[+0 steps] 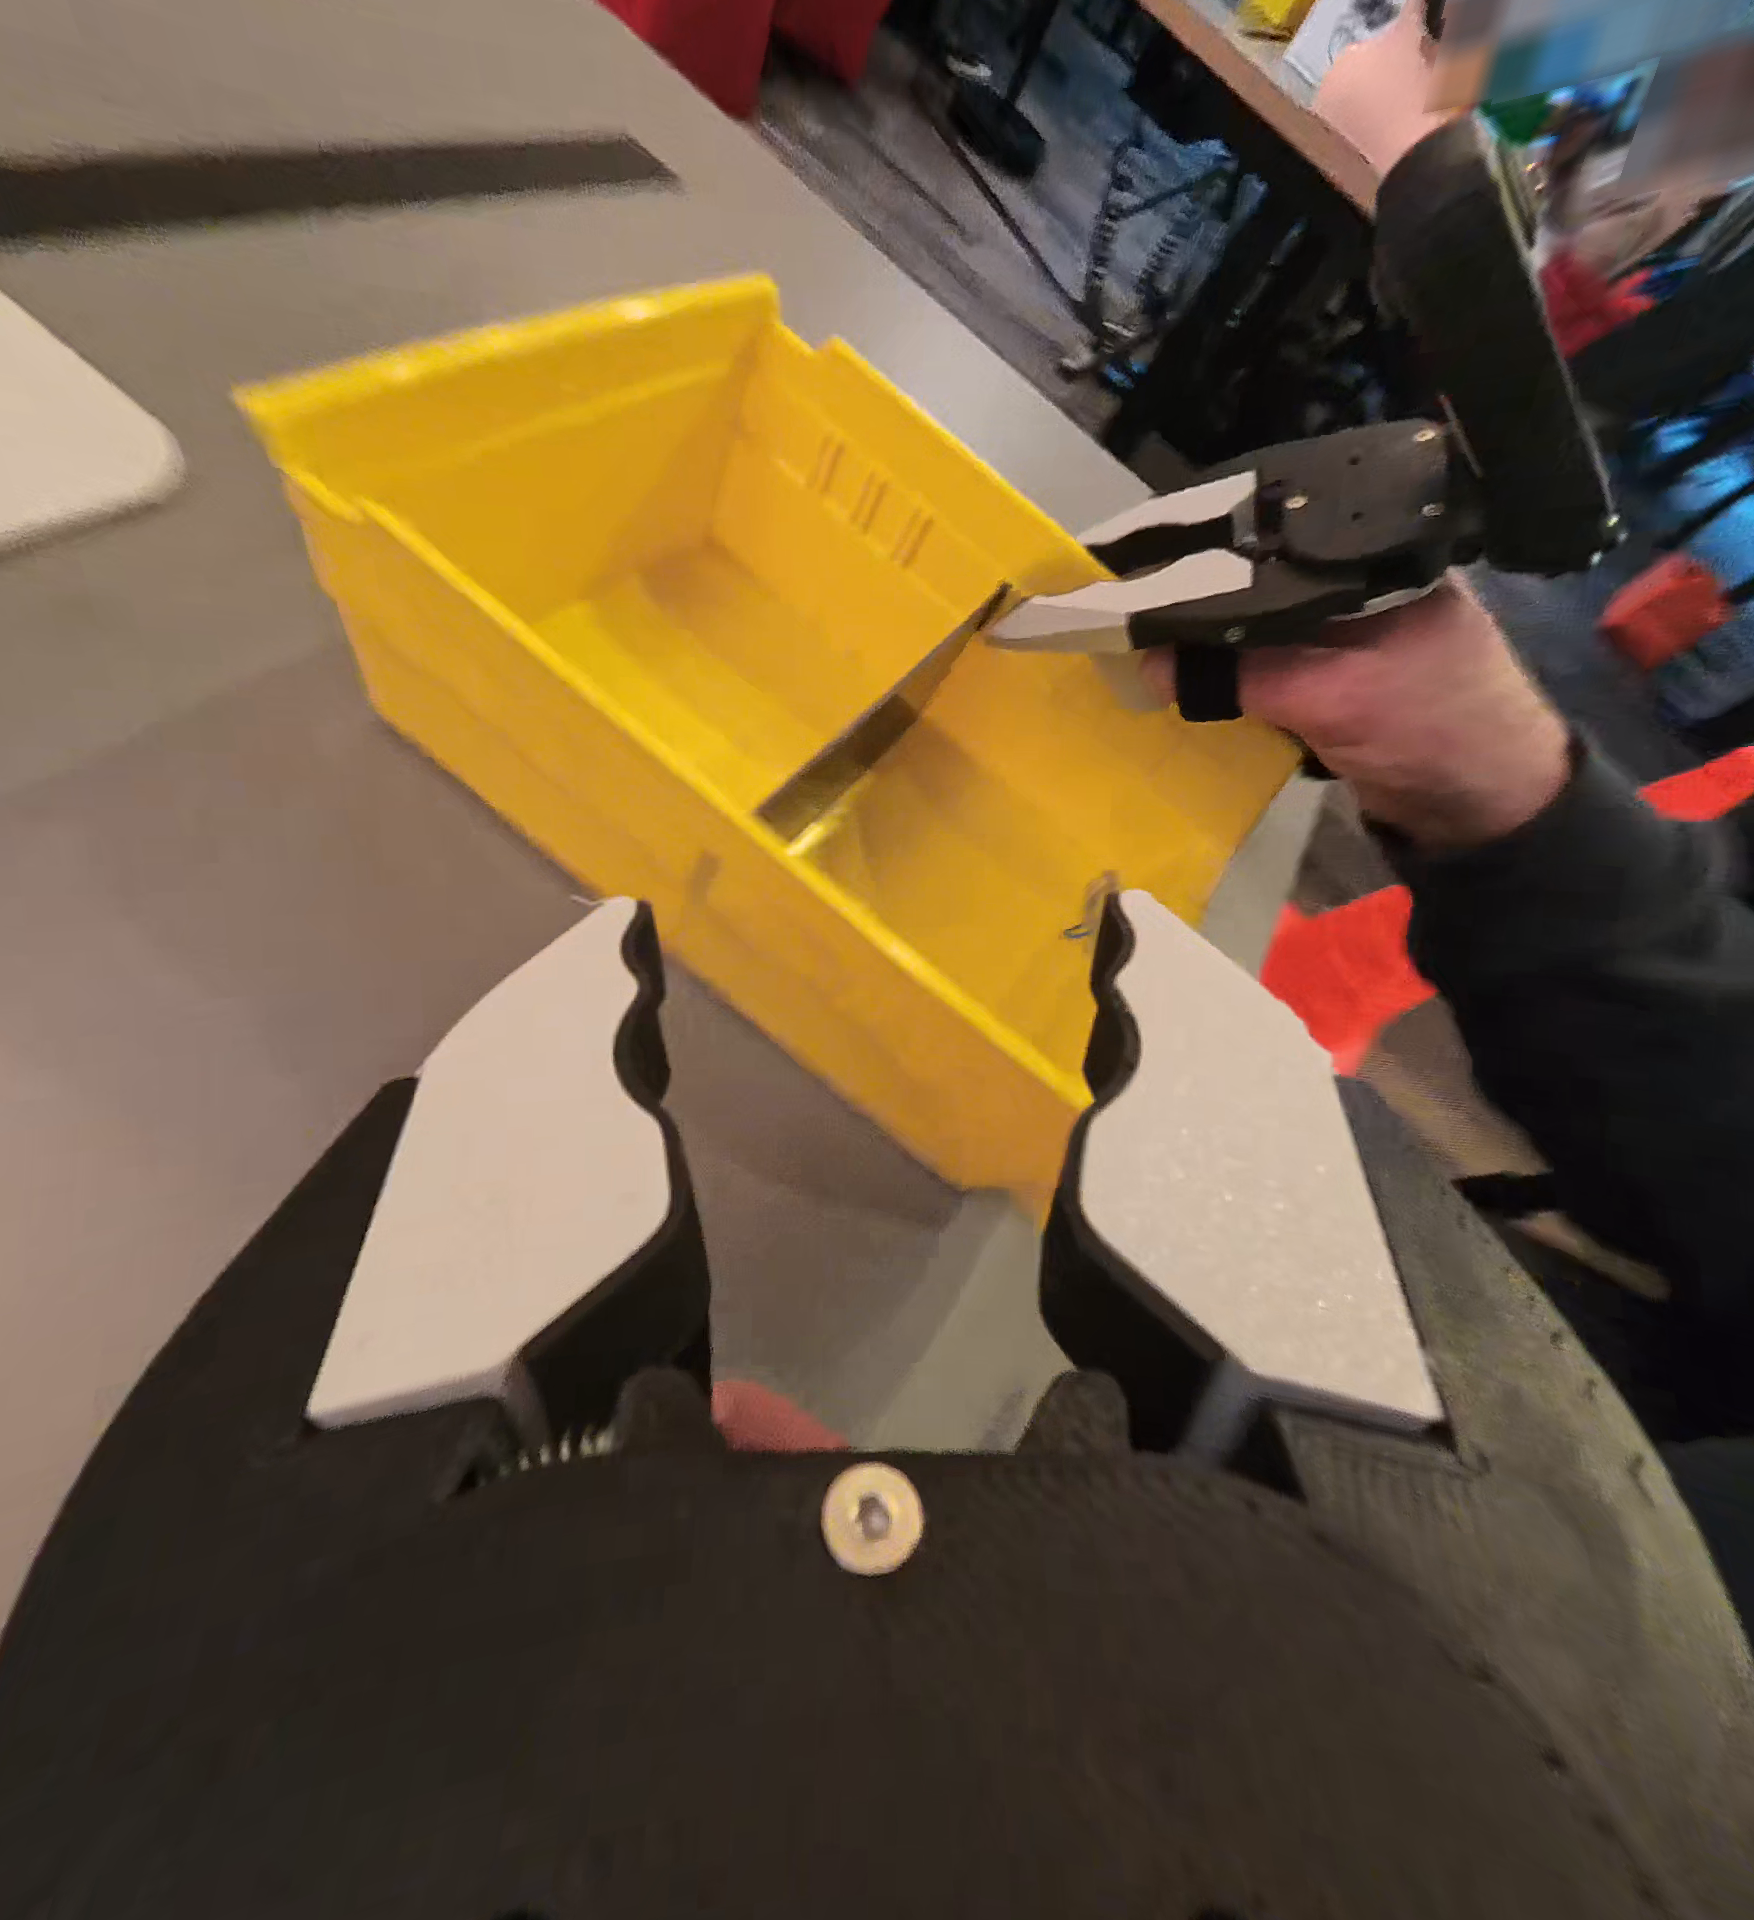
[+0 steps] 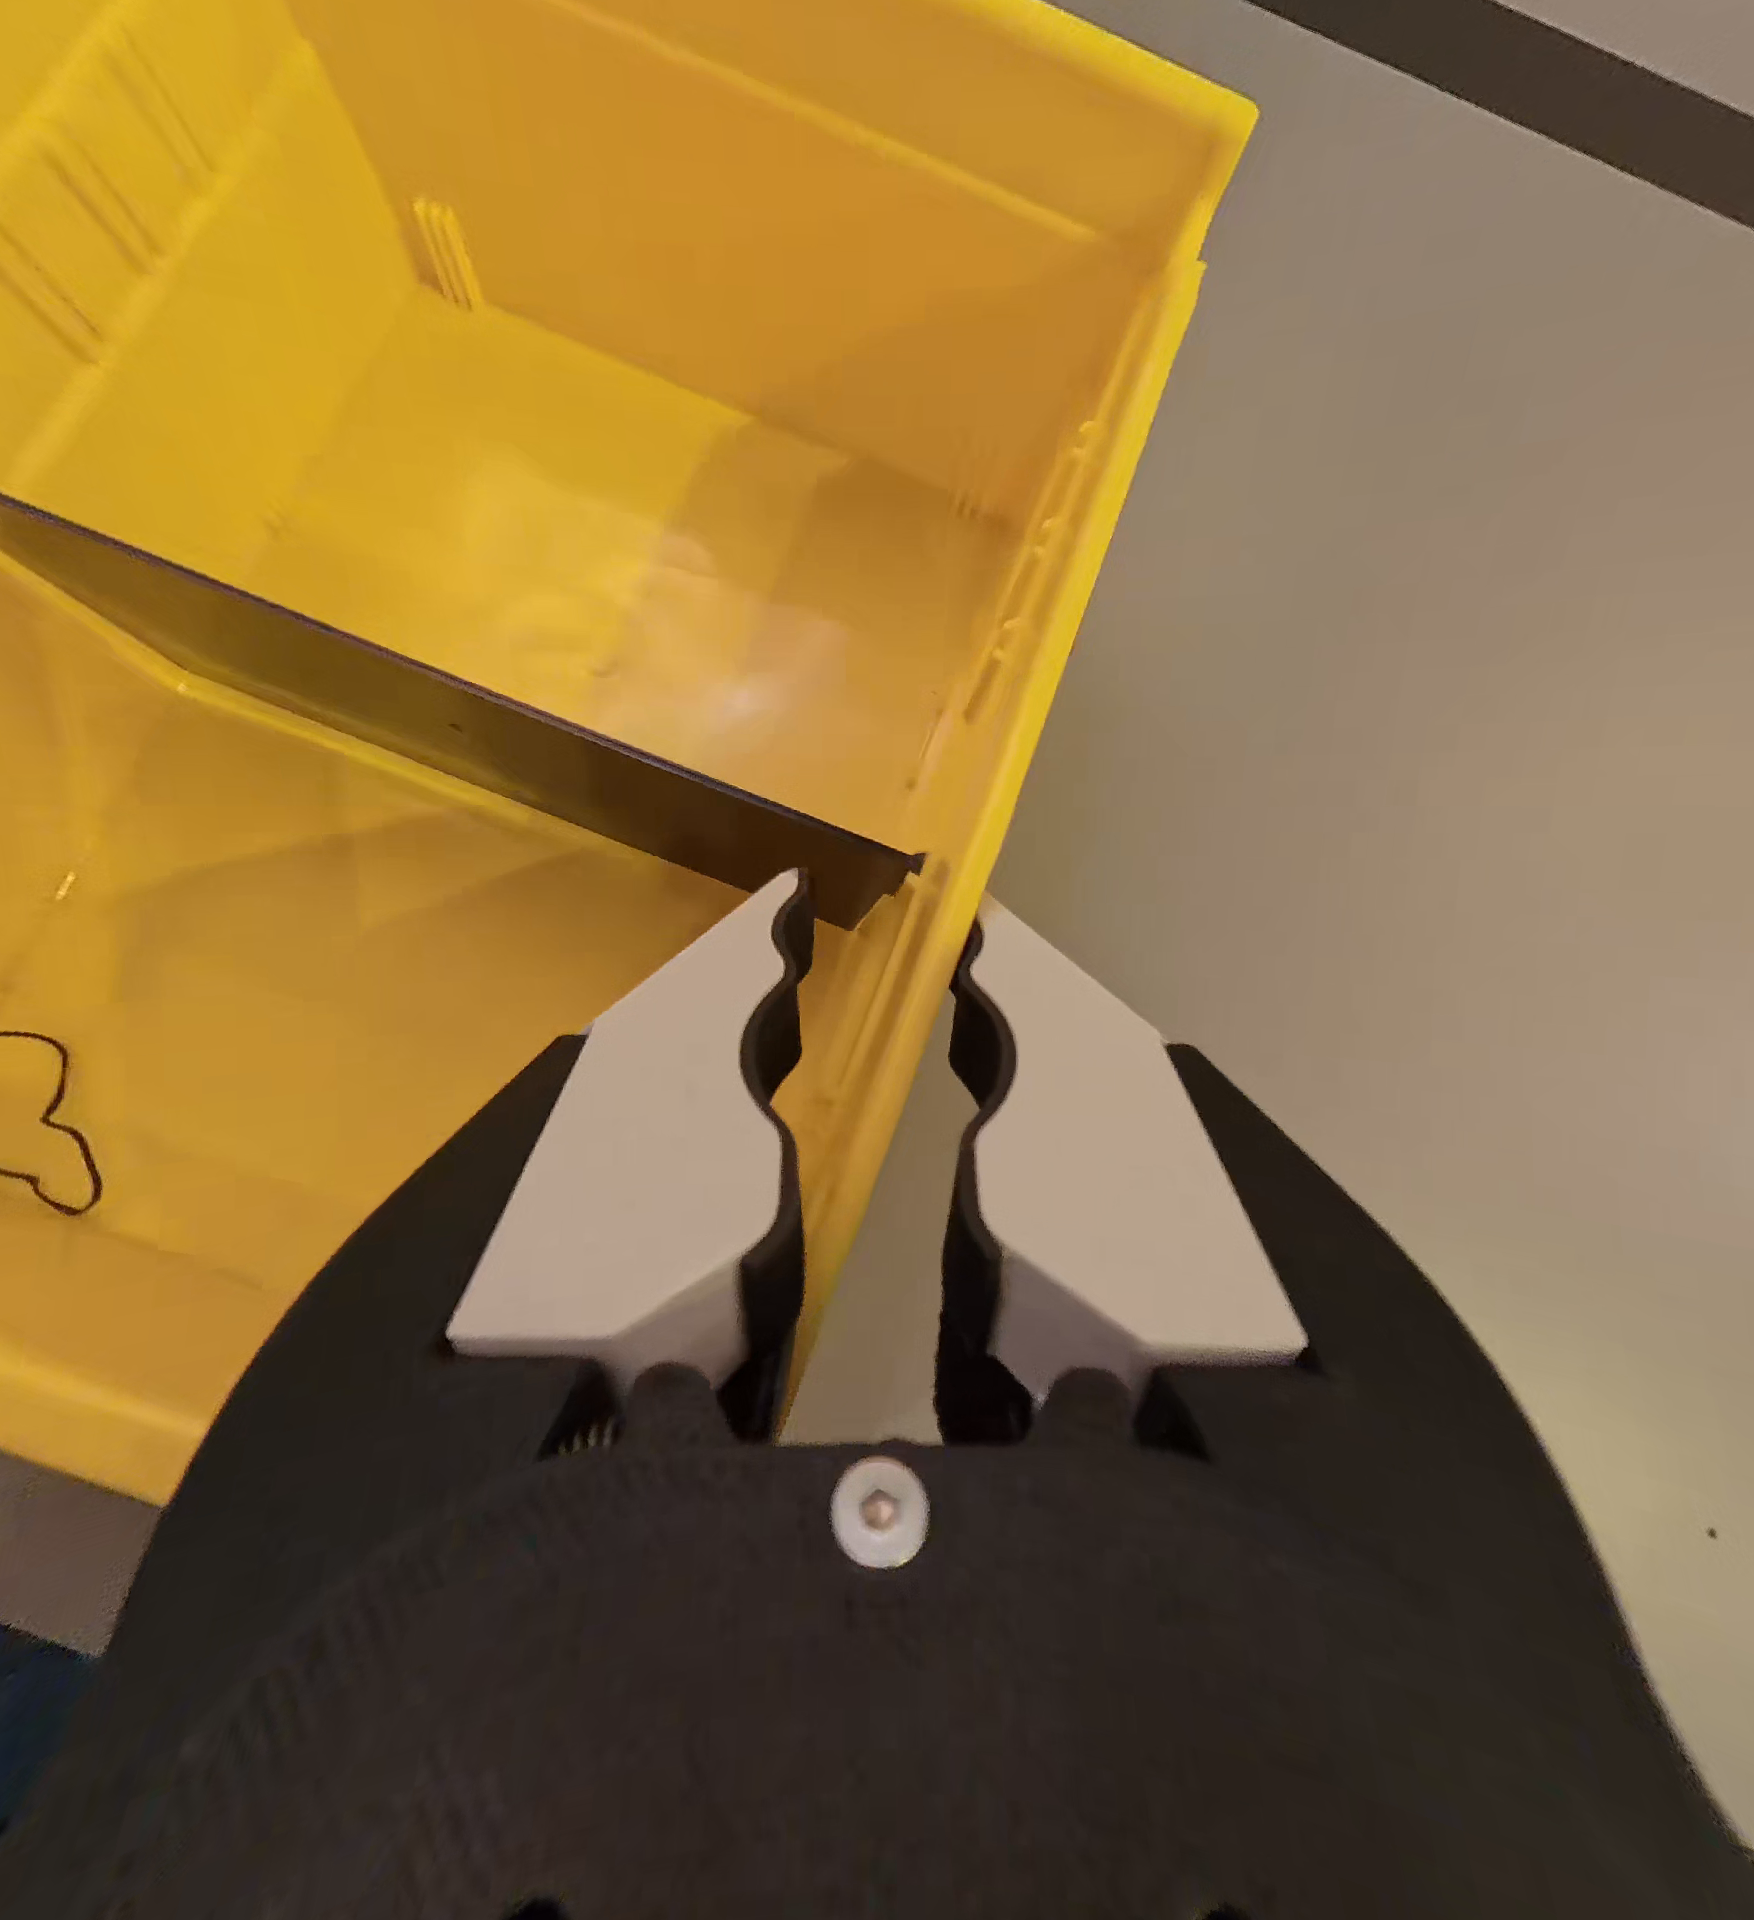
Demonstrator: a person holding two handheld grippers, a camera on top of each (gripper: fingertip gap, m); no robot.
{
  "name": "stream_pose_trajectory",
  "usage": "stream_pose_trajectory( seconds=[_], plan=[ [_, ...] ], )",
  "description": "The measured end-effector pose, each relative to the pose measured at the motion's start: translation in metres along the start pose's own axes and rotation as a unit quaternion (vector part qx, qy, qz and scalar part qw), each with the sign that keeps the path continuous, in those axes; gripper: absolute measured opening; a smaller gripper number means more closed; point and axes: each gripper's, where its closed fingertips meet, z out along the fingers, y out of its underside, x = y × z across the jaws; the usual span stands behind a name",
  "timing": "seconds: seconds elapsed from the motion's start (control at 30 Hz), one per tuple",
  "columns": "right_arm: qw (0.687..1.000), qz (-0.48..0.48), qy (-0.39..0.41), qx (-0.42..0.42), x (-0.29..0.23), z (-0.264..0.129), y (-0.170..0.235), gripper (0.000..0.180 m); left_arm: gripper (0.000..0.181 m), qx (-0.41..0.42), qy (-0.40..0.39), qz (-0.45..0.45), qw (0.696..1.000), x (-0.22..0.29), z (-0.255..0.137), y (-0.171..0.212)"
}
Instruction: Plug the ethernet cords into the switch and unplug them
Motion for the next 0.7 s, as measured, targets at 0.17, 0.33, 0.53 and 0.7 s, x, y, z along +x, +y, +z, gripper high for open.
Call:
stream_pose_trajectory(
  seconds=[0.17, 0.33, 0.53, 0.7],
  plan=[
    [1.000, -0.023, -0.005, -0.006, 0.004, -0.001, 0.003, 0.022, 0.071, 0.010, -0.235, 0.074, 0.969, -0.097, -0.144, 0.004],
    [0.999, -0.035, -0.007, -0.017, 0.024, -0.008, 0.015, 0.018, 0.070, -0.061, -0.452, 0.055, 0.888, -0.219, -0.307, 0.065],
    [0.999, -0.032, 0.013, -0.027, 0.059, -0.020, 0.032, 0.017, 0.067, -0.156, -0.499, -0.035, 0.852, -0.285, -0.381, 0.159],
    [0.999, -0.017, 0.035, -0.027, 0.089, -0.028, 0.046, 0.018, 0.026, -0.134, -0.465, -0.073, 0.872, -0.292, -0.370, 0.185]
  ],
)
